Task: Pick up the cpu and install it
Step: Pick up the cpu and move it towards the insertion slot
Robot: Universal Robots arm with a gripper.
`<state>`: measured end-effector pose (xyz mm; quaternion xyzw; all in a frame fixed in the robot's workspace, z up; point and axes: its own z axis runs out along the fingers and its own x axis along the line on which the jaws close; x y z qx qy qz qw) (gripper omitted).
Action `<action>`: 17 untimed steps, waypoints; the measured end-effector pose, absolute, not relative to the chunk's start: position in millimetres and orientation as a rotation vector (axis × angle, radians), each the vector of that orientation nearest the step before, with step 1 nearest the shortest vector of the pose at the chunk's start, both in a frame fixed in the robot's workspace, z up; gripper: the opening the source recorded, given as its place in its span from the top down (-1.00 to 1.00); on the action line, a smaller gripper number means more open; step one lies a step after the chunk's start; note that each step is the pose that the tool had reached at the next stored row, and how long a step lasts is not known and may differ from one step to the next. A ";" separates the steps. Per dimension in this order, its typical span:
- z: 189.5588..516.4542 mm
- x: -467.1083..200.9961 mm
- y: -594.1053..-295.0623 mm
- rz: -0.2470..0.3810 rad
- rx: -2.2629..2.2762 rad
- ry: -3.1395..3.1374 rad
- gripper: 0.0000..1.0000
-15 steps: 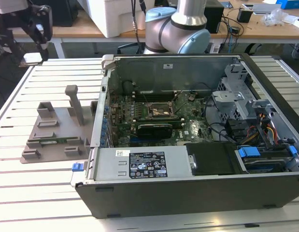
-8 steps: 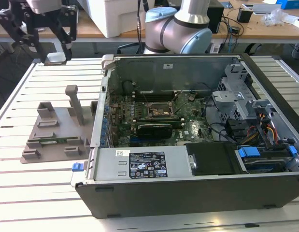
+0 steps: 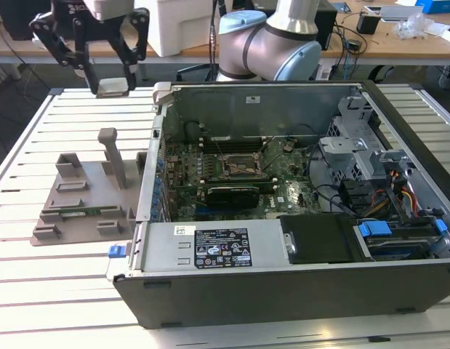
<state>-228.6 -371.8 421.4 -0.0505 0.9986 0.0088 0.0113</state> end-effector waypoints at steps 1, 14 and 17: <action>421.4 -220.6 -371.2 0.027 -0.157 3.115 -0.09; 419.6 -134.7 -363.6 0.027 -0.157 3.117 -0.09; 417.5 -116.0 -359.5 0.026 -0.158 3.119 -0.09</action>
